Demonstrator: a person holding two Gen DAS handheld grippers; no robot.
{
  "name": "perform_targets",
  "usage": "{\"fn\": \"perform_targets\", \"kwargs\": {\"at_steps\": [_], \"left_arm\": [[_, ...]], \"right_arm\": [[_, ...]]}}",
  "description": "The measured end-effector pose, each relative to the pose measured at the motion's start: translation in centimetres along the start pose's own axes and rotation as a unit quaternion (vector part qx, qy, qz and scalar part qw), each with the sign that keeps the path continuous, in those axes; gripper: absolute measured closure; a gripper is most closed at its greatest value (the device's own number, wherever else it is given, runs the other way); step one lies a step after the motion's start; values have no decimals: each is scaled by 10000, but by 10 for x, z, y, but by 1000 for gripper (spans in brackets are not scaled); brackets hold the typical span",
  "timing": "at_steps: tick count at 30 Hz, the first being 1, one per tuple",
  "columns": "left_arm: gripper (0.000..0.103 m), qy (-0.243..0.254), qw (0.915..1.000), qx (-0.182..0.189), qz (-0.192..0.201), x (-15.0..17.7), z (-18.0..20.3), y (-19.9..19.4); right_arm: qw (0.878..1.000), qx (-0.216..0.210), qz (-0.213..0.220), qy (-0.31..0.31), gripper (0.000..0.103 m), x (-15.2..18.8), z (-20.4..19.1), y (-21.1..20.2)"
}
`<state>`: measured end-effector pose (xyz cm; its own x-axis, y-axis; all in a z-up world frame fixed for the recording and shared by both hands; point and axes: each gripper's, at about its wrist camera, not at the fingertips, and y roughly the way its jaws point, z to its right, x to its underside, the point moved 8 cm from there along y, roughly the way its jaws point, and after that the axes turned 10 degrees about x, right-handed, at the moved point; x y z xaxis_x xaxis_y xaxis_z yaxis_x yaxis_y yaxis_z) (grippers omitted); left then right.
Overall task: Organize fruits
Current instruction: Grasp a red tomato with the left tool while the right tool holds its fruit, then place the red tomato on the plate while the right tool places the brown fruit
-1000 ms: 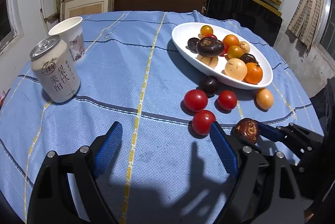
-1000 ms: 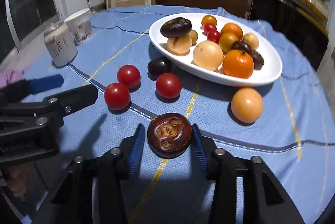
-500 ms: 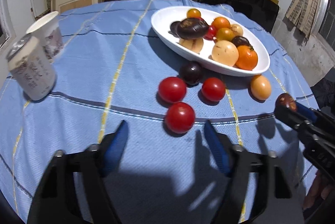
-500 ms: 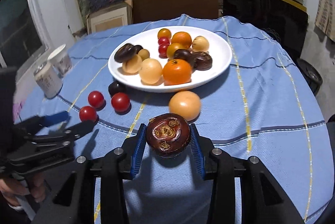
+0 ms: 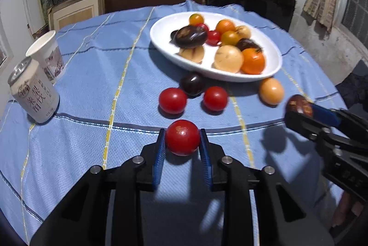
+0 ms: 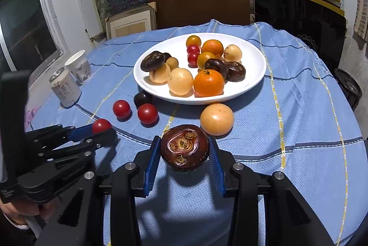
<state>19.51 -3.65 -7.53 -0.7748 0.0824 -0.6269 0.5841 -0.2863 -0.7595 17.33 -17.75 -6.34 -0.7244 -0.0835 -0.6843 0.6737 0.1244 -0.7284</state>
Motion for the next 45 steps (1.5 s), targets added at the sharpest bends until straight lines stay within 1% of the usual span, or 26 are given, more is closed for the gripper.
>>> {"fn": "perform_targets", "kwargs": {"at_steps": [4, 6, 9, 11, 15, 16, 19, 21, 23, 25, 26, 27, 28, 29, 30, 31, 32, 35, 36, 38, 40, 42, 45], "left_arm": [[76, -42, 9995, 312, 97, -9, 7, -15], [76, 47, 9993, 359, 127, -15, 10, -18], [76, 239, 9989, 369, 177, -35, 15, -20], [76, 328, 9981, 478, 201, -52, 21, -20], [76, 523, 9967, 517, 343, -96, 27, -10], [76, 521, 9964, 554, 367, -110, 28, -4], [76, 421, 9966, 639, 317, -140, 28, 16], [76, 403, 9968, 639, 277, -155, 27, 30], [75, 408, 9967, 663, 219, -164, 27, 44], [75, 387, 9964, 748, 106, -169, 25, 60], [75, 335, 9969, 708, 71, -170, 22, 67], [72, 286, 9974, 664, 77, -170, 19, 70], [65, 175, 9978, 625, 136, -172, 14, 72], [60, 115, 9980, 590, 189, -172, 12, 72], [48, 46, 9981, 546, 265, -173, 8, 70], [40, 15, 9982, 521, 303, -173, 6, 67], [39, 6, 9981, 523, 330, -173, 5, 65], [38, 4, 9979, 516, 400, -171, 4, 51], [37, 1, 9978, 504, 422, -168, 4, 45], [32, 11, 9978, 445, 489, -160, 3, 33], [27, 44, 9981, 304, 540, -150, 0, 20], [27, 9, 9978, 286, 606, -139, -3, 9], [24, -126, 9977, 276, 606, -116, -11, -5]], "right_arm": [[9992, -316, 146, 205, 61, -6, -1, -9], [9974, -539, 262, 407, 62, -12, 1, -16], [9950, -699, 377, 600, 62, -21, 3, -23], [9934, -816, 419, 686, 62, -30, 6, -25], [9943, -725, 466, 620, 62, -58, 18, -19], [9946, -705, 475, 593, 62, -66, 20, -16], [9946, -690, 492, 591, 62, -91, 27, -1], [9942, -689, 472, 683, 62, -105, 31, 15], [9937, -688, 377, 796, 62, -114, 35, 33], [9941, -597, 305, 857, 61, -119, 36, 48], [9936, -609, 243, 915, 61, -120, 37, 56], [9929, -649, 172, 980, 61, -121, 37, 64], [9918, -676, 95, 1078, 61, -121, 39, 71], [9908, -699, 68, 1158, 59, -120, 39, 73], [9890, -776, 46, 1261, 58, -119, 41, 75], [9877, -826, 55, 1325, 56, -118, 42, 75], [9870, -826, 80, 1374, 54, -117, 43, 73], [9867, -815, 141, 1397, 54, -113, 46, 63], [9866, -817, 160, 1407, 53, -110, 47, 58], [9857, -817, 184, 1463, 46, -103, 50, 48], [9849, -788, 233, 1523, 42, -94, 53, 38], [9851, -697, 340, 1533, 42, -81, 56, 23], [9837, -639, 431, 1621, 34, -62, 60, 7]]}}
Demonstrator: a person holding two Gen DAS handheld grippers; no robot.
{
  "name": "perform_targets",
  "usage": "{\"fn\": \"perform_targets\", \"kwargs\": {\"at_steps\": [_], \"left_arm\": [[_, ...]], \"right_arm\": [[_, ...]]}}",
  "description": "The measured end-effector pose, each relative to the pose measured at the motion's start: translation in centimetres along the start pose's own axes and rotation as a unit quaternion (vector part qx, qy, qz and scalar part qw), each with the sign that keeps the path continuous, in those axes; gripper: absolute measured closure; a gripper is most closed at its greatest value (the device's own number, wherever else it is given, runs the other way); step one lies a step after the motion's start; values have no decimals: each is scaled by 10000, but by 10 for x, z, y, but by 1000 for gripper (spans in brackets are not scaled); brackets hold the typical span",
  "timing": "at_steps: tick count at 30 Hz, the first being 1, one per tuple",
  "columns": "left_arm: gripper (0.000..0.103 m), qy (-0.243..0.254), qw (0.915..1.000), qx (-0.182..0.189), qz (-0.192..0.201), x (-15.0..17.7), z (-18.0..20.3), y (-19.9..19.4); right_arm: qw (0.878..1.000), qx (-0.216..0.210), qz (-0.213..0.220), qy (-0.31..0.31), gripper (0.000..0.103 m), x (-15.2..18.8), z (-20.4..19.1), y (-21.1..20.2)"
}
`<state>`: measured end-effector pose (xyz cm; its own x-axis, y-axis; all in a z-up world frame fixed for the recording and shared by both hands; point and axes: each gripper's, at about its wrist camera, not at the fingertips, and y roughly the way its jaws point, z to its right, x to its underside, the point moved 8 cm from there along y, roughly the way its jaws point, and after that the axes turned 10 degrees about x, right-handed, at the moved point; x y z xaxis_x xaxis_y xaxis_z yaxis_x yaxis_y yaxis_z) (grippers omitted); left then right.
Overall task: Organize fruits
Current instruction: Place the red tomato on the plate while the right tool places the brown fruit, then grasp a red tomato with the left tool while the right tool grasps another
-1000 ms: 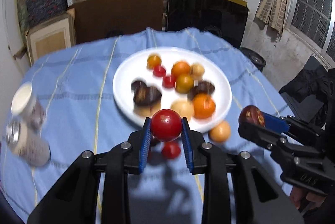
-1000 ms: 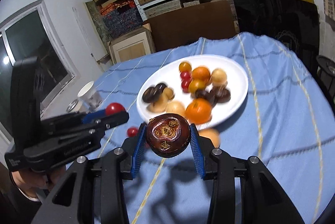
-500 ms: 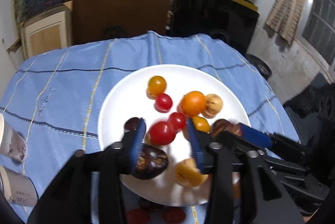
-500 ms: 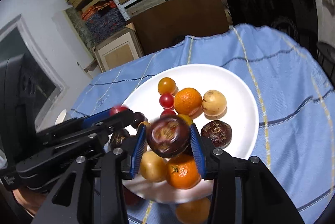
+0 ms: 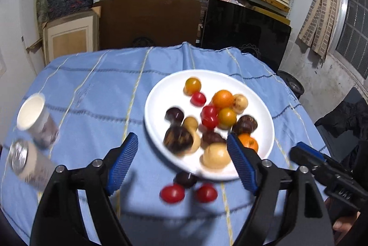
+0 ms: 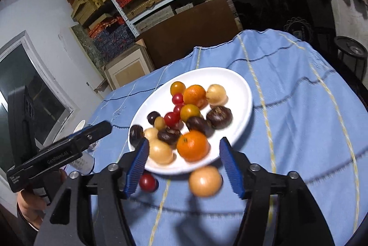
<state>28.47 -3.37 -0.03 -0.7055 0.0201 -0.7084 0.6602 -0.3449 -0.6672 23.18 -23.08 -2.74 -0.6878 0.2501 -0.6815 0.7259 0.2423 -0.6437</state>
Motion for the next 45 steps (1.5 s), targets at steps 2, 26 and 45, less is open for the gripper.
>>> {"fn": "perform_targets", "kwargs": {"at_steps": [2, 26, 45], "left_arm": [[23, -89, 9999, -72, -9, 17, -7, -10], [41, 352, 9948, -579, -762, 94, -24, 24], [75, 319, 9976, -78, -609, 98, -20, 7]], "right_arm": [[10000, 6, 17, 57, 31, 10, 4, -8], [9943, 662, 78, -831, 29, 62, 1, -25], [9925, 186, -252, -1180, 28, 82, -30, -11]]}}
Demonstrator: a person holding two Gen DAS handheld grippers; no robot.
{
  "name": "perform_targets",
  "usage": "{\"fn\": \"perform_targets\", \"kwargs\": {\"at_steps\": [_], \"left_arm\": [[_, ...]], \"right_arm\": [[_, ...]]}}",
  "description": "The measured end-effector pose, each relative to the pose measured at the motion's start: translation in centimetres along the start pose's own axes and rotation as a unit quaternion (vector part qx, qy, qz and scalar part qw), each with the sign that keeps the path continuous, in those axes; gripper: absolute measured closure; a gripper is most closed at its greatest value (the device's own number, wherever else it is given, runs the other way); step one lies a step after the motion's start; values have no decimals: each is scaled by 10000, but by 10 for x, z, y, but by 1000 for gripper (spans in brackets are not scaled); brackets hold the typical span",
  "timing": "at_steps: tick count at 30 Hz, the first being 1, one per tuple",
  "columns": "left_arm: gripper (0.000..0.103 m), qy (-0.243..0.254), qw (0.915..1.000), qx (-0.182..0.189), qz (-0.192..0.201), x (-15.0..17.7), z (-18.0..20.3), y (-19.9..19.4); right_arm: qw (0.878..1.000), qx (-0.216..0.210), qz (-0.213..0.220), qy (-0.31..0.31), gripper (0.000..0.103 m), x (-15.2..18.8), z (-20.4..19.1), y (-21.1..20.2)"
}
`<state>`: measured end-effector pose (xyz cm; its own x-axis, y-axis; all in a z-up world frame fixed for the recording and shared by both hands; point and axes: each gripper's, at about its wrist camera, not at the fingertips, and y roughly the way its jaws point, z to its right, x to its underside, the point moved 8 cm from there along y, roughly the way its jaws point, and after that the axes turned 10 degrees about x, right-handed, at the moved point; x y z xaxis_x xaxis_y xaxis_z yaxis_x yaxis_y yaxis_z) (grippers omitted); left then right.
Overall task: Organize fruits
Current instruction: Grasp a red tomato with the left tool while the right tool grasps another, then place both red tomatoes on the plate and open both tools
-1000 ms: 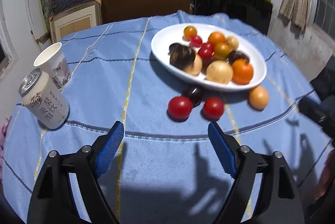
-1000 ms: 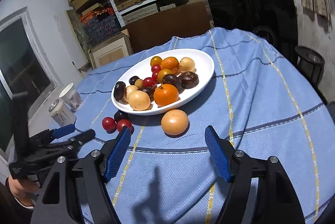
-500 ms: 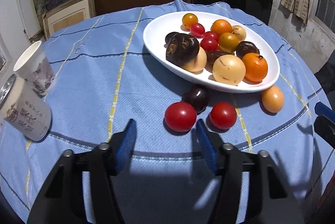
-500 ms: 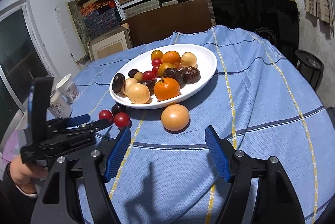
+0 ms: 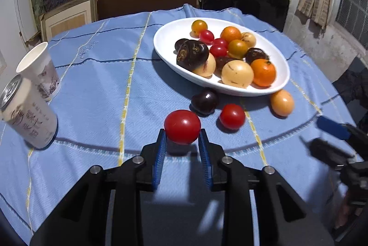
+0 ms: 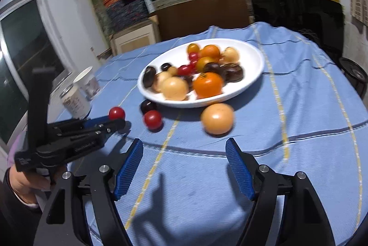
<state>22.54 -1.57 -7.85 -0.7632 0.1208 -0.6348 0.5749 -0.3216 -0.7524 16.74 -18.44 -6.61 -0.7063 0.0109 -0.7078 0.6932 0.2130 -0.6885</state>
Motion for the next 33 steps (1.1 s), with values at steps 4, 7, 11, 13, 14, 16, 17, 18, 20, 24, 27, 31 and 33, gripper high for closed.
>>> {"fn": "perform_targets", "kwargs": {"at_steps": [4, 7, 11, 13, 14, 16, 17, 18, 20, 24, 27, 31, 33], "left_arm": [[75, -50, 10000, 23, 71, 6, -10, -15], [75, -248, 9992, 231, 190, 1, -20, -25], [75, -362, 9987, 197, 300, -3, -34, -33], [75, -439, 9984, 159, 316, -4, -40, -34], [75, -436, 9985, 110, 318, -3, -41, -33], [75, -441, 9986, 86, 285, -2, -42, -31], [75, -446, 9986, 118, 271, -1, -42, -31], [75, -440, 9986, 123, 270, 0, -42, -31], [75, -408, 9987, 103, 294, -1, -40, -31], [75, -383, 9988, 76, 292, 0, -39, -29], [75, -376, 9989, 68, 269, 1, -39, -27], [75, -321, 9992, 61, 234, 3, -35, -23], [75, -256, 9994, 71, 230, 4, -31, -21]], "right_arm": [[9991, 48, -198, -370, 28, 0, -26, 11], [9975, 195, -318, -607, 28, -4, -41, 25], [9951, 292, -613, -725, 31, -5, -59, 54], [9933, 431, -613, -879, 39, -7, -66, 62], [9930, 435, -646, -890, 44, -8, -69, 66], [9927, 480, -711, -848, 49, -9, -71, 72], [9925, 546, -746, -802, 49, -9, -71, 77], [9926, 602, -706, -777, 51, -12, -72, 79], [9922, 654, -692, -800, 64, -16, -73, 83], [9915, 682, -685, -873, 74, -21, -75, 87], [9954, 354, -713, -526, 74, -19, -73, 80], [9978, 73, -602, -251, 74, -17, -67, 59], [9986, -41, -492, -186, 74, -17, -62, 42]]}}
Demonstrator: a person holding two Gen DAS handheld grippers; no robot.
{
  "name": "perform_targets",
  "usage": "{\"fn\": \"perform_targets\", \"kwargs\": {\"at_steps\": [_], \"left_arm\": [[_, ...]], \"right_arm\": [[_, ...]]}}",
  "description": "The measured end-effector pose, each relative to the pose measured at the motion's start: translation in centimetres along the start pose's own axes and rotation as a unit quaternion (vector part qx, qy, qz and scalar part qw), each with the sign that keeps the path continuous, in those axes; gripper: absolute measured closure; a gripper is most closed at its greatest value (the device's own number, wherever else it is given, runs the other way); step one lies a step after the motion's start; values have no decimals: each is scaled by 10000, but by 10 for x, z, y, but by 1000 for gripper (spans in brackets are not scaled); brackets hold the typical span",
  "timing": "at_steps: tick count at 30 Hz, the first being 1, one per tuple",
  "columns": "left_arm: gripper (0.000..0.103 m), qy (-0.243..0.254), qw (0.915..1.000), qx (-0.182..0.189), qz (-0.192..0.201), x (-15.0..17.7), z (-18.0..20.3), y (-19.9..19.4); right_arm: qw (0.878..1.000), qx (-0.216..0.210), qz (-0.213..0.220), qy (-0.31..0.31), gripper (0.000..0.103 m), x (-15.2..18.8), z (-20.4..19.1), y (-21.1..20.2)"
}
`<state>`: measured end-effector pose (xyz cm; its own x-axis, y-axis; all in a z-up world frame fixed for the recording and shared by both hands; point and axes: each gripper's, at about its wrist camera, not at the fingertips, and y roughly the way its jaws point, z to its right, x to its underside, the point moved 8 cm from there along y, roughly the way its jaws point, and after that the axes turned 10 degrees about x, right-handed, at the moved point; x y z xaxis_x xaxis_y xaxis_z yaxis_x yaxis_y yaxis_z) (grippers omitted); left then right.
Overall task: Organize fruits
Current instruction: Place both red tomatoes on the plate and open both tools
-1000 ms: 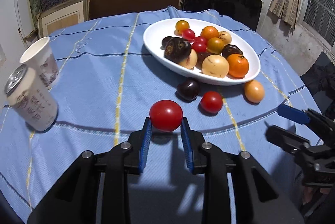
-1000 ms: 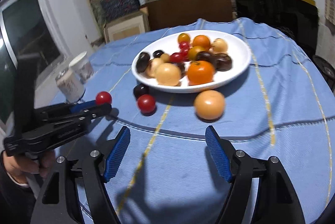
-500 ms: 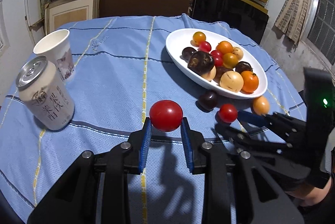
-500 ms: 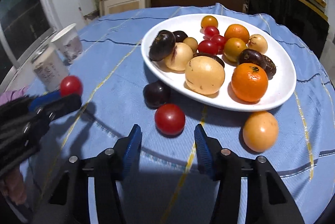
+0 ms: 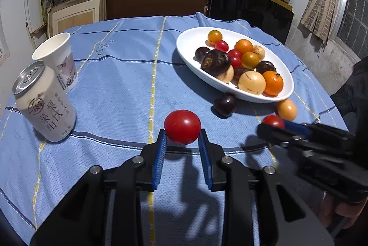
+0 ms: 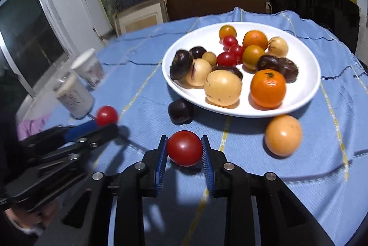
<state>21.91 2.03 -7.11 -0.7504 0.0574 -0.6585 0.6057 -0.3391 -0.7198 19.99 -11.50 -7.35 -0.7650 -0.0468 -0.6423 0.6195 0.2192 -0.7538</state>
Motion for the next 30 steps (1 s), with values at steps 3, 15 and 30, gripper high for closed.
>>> {"fn": "perform_targets", "kwargs": {"at_steps": [3, 15, 30], "left_arm": [[75, 132, 9999, 79, -42, 3, 10, 3], [75, 586, 9975, 324, 225, -38, 62, -10], [74, 799, 9965, 184, 127, -123, 72, 63]], "right_arm": [[9998, -85, 166, 59, 74, -1, 10, -20], [9983, 107, 551, 168, 74, -39, 53, -47], [9940, -248, 451, 960, 74, -103, 79, 16]]}}
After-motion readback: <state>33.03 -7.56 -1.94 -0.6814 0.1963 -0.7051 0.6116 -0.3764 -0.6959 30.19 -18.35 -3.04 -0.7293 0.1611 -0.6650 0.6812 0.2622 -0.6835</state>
